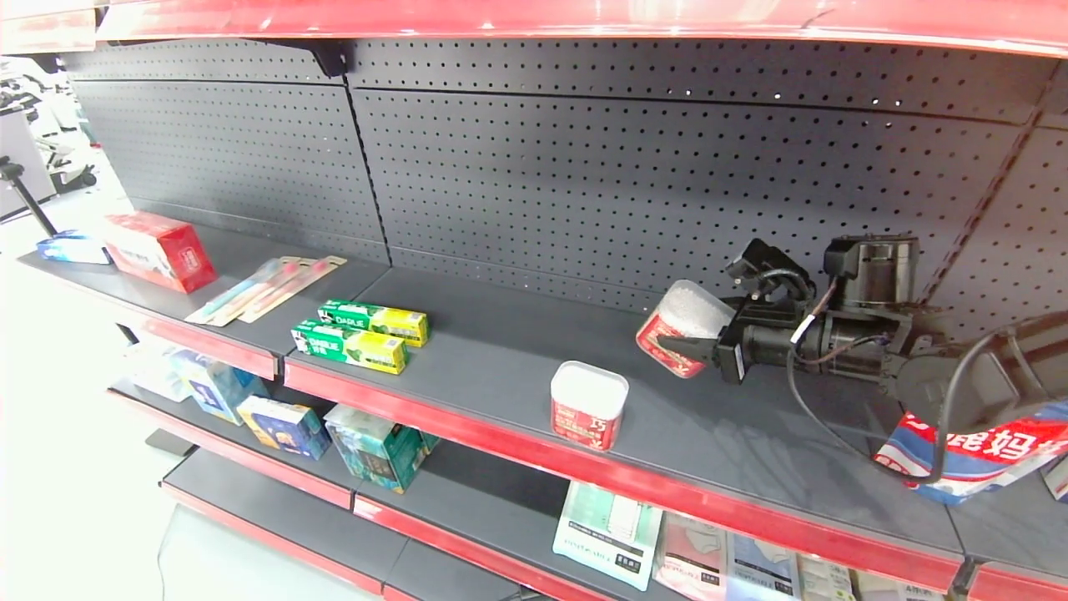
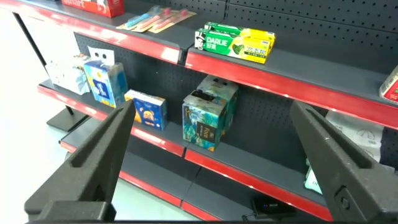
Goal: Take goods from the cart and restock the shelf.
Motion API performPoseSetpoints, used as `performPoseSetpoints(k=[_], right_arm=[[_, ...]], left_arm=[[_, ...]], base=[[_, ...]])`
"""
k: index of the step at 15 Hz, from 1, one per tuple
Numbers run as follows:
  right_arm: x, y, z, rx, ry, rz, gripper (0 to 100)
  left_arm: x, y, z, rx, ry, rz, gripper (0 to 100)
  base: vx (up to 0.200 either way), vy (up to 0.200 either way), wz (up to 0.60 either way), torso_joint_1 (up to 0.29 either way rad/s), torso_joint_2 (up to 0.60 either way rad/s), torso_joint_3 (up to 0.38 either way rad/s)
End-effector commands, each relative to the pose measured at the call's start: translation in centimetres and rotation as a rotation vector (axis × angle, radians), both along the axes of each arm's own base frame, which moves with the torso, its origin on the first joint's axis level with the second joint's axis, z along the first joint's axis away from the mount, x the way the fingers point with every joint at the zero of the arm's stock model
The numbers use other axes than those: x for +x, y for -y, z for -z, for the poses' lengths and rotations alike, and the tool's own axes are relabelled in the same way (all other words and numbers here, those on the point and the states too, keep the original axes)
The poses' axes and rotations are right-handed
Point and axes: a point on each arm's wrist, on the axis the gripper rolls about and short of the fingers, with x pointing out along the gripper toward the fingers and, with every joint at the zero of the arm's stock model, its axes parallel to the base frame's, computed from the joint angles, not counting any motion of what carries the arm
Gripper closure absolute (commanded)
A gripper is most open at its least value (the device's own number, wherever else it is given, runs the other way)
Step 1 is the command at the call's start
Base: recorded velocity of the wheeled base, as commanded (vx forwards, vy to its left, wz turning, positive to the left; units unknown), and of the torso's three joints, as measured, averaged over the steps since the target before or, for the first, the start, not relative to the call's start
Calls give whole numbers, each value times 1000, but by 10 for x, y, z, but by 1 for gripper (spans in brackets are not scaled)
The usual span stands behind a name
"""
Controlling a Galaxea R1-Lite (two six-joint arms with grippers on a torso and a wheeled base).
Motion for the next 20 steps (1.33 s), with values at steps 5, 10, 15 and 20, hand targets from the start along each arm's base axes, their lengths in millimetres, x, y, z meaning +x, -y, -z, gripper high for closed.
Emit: performPoseSetpoints(k=[5,10,15,20], right_arm=[[31,-9,11,-15,46,-79,100],[31,-11,20,-28,21,-84,100],[30,-22,20,-32,20,-99,100],[36,-27,26,-26,9,-105,100]], left_arm=[[0,0,0,0,-1,0,0],[0,0,0,0,-1,0,0],[0,0,0,0,-1,-2,0],[0,0,0,0,-1,-2,0]], base=[[0,0,0,0,0,0],[0,0,0,0,0,0],[0,0,0,0,0,0],[0,0,0,0,0,0]])
